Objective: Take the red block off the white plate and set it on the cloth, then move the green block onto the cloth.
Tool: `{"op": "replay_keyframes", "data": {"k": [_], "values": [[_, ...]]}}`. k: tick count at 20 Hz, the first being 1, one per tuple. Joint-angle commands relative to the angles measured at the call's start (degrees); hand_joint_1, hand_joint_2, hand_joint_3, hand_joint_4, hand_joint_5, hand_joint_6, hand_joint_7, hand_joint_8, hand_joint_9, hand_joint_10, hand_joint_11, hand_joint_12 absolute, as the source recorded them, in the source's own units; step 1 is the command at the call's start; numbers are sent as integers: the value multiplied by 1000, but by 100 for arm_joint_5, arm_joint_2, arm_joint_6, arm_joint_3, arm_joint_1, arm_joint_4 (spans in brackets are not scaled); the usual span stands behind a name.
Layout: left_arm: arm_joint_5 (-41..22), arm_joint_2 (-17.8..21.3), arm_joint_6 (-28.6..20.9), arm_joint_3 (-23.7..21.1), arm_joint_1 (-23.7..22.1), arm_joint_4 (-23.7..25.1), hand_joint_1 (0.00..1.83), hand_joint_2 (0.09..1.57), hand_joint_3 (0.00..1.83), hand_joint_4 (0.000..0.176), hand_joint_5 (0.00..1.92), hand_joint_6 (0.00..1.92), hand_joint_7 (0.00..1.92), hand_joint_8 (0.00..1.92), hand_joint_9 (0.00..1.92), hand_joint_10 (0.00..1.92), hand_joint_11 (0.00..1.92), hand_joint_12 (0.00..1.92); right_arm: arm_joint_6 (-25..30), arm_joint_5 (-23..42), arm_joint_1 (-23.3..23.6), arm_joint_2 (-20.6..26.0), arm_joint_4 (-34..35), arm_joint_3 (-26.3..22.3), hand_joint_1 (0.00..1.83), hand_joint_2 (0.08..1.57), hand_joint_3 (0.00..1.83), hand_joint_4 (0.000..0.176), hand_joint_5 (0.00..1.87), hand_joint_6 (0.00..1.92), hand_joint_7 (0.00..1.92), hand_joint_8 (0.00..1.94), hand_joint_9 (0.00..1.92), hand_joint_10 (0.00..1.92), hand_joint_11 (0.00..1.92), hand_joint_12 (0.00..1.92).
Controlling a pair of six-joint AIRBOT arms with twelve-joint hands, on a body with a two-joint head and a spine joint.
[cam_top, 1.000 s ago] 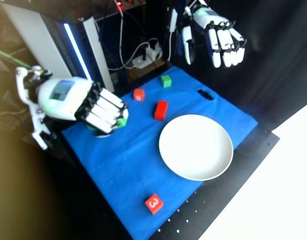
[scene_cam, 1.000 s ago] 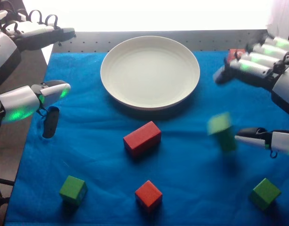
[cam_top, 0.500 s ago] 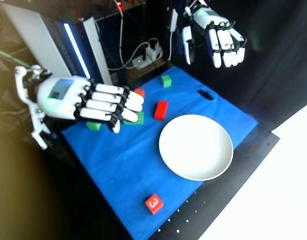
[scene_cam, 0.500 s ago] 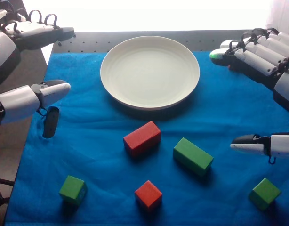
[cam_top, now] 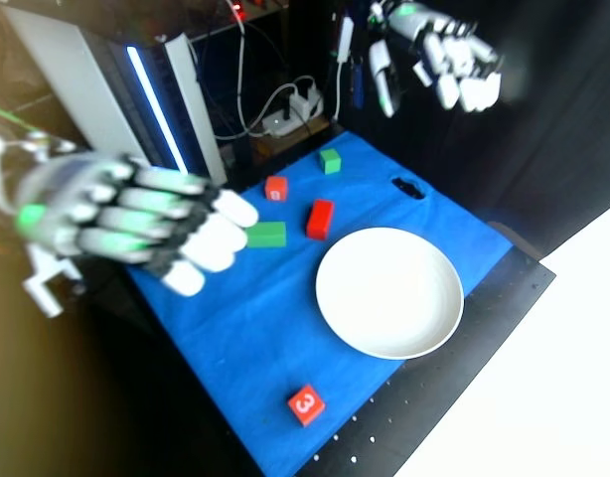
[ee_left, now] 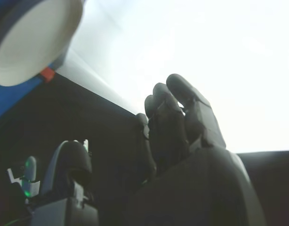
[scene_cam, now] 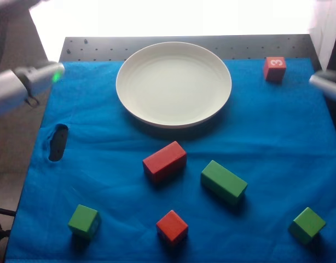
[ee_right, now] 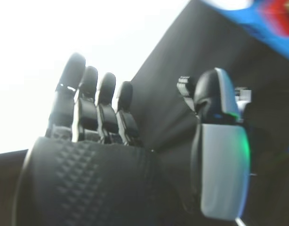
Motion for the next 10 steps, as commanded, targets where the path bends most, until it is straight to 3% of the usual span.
{"op": "replay_keyframes", "data": {"k": [1, 2, 3, 4, 5, 6, 7, 8, 9, 10], "values": [[-972, 28, -17, 24, -90, 132, 658, 1141, 3, 80, 325, 2, 484, 14, 563, 36, 302, 1039, 15, -1018, 59, 5, -150, 39, 924, 1129, 0, 0, 0, 688, 87, 777, 12, 1194, 0, 1786], [-1066, 28, -18, 28, -118, 165, 597, 1127, 0, 101, 332, 5, 501, 16, 588, 42, 339, 1047, 15, -1196, 62, 1, -138, 60, 875, 1195, 0, 0, 0, 576, 40, 932, 31, 1301, 30, 1866], [-1190, 21, -19, 32, -181, 233, 545, 1126, 0, 100, 324, 1, 525, 23, 602, 44, 323, 1037, 15, -1494, 83, -1, -124, 75, 835, 1334, 0, 0, 0, 478, 74, 1043, 199, 1285, 301, 1773], [-1323, 4, -19, 32, -249, 316, 464, 1193, 3, 88, 383, 14, 547, 21, 640, 52, 348, 1016, 15, -1792, 107, -1, -121, 78, 733, 1369, 0, 3, 0, 571, 77, 1168, 267, 1330, 286, 1793], [-1408, -15, -19, 35, -295, 381, 463, 1205, 1, 86, 317, 2, 544, 11, 659, 49, 359, 961, 15, -1977, 130, -1, -122, 78, 769, 1375, 0, 10, 0, 461, 59, 1293, 289, 1449, 207, 1830], [-1510, -38, -19, 35, -330, 465, 403, 1271, 1, 82, 229, 1, 514, 1, 643, 28, 326, 837, 15, -2158, 159, -1, -123, 79, 668, 1359, 0, 0, 0, 1056, 116, 1470, 251, 1565, 229, 1889], [-1643, -53, -20, 30, -366, 557, 332, 1264, 0, 53, 205, 0, 490, 0, 628, 13, 315, 766, 15, -2193, 225, 0, -116, 80, 551, 1469, 0, 134, 276, 1748, 243, 1592, 282, 1658, 209, 1915], [-1793, -55, -20, 16, -380, 632, 197, 1231, 0, 82, 351, 9, 524, 1, 611, 3, 301, 647, 15, -2193, 295, 0, -147, 87, 523, 1493, 2, 168, 330, 1886, 252, 1678, 341, 1758, 250, 1920], [-1995, -58, -20, 0, -386, 733, 355, 1197, 0, 55, 370, 3, 546, 1, 647, 7, 308, 648, 14, -2193, 393, 0, -301, 102, 353, 1385, 0, 80, 65, 893, 50, 1461, 253, 1804, 203, 1921], [-2120, -72, -20, 1, -389, 776, 421, 1151, 0, 79, 308, 0, 443, 0, 583, 1, 324, 654, 14, -2193, 437, 0, -402, 118, 248, 1332, 0, 65, 12, 543, 9, 1210, 128, 1669, 40, 1894]]}}
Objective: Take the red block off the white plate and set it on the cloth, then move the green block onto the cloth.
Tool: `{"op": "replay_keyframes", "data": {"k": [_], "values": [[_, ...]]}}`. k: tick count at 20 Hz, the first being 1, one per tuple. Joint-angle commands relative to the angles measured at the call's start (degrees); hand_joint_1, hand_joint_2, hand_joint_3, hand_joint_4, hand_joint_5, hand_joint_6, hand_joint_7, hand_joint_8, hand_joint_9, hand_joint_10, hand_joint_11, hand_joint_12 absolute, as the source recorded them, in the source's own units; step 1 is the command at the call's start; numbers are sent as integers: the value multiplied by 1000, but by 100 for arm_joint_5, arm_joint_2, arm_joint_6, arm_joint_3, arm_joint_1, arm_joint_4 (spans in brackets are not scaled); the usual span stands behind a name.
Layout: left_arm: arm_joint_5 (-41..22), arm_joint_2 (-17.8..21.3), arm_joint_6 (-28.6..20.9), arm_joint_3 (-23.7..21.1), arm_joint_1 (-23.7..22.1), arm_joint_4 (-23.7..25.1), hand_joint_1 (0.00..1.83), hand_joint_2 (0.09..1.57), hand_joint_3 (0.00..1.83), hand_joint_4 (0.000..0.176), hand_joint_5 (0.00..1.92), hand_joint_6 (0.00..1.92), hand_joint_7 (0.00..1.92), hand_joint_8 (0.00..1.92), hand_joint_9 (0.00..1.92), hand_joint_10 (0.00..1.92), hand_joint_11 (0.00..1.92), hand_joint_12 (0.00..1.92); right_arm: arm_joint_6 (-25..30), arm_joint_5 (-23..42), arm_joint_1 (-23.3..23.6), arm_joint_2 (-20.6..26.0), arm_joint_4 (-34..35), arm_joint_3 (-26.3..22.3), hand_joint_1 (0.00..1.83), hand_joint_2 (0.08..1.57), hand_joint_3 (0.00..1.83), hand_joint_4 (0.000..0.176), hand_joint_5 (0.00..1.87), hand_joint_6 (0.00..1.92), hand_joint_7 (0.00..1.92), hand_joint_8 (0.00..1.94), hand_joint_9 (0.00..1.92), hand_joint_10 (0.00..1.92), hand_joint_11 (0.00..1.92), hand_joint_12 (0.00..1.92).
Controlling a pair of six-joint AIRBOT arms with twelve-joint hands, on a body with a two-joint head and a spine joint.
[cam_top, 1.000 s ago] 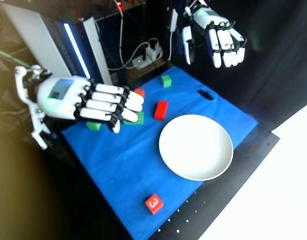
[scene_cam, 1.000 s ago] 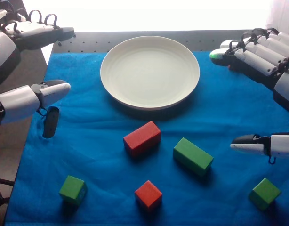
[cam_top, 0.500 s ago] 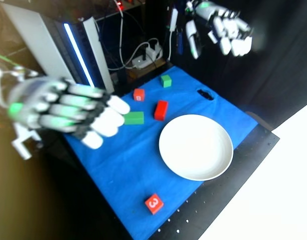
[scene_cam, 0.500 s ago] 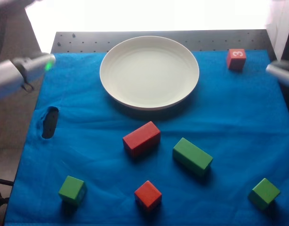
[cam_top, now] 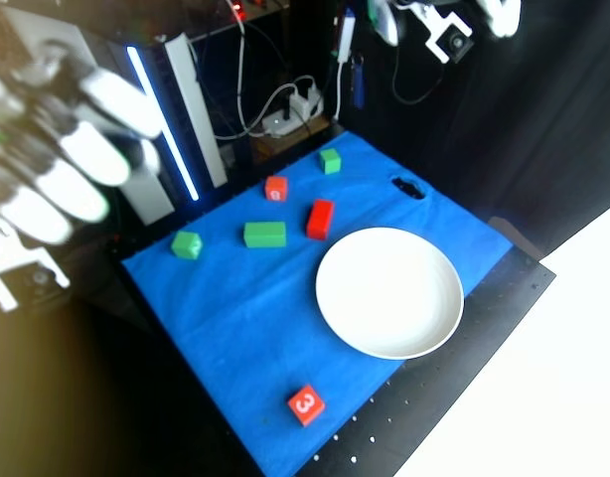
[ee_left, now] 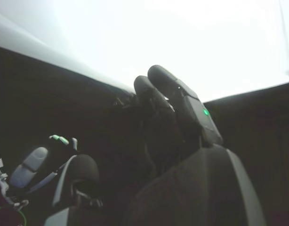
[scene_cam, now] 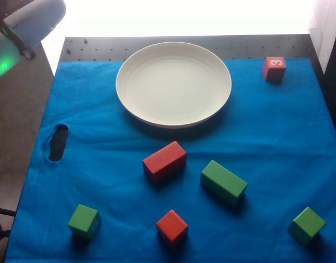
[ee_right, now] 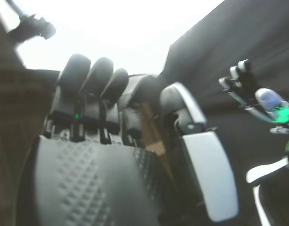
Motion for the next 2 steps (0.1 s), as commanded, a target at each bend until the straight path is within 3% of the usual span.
{"op": "replay_keyframes", "data": {"k": [1, 2], "values": [[-924, -19, -9, -1, -68, 53, 482, 1214, 0, 94, 303, 0, 383, 0, 470, 0, 200, 788, 16, -615, 127, -3, -216, 60, 136, 1314, 0, 42, 2, 463, 1, 1078, 30, 1487, 7, 1672], [-987, -13, -57, -15, -67, 106, 593, 1211, 0, 129, 421, 11, 372, 0, 437, 0, 187, 753, 16, -615, 167, -7, -282, 76, 173, 1265, 0, 59, 0, 542, 0, 1067, 34, 1463, 1, 1611]]}}
